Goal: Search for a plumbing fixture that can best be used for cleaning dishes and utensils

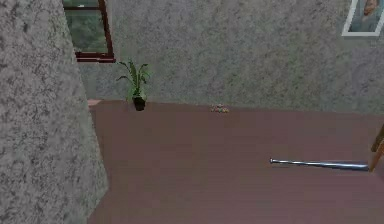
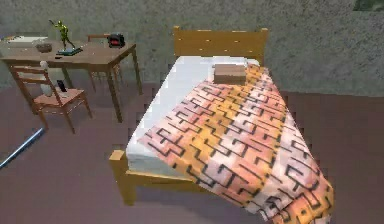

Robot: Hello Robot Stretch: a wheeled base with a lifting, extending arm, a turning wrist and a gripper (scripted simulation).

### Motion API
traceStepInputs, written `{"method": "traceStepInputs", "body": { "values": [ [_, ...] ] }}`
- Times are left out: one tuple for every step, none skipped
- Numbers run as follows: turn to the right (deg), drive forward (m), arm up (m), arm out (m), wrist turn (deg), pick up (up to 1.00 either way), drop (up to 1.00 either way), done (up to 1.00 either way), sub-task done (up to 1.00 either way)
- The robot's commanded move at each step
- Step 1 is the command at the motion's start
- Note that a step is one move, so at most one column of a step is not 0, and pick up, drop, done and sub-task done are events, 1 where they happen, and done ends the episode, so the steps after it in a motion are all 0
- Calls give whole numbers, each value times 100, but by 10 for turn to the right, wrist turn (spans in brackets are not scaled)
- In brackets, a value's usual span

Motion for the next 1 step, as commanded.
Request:
{"method": "traceStepInputs", "body": {
  "values": [
    [0,100,0,0,0,0,0,0,0]
  ]
}}
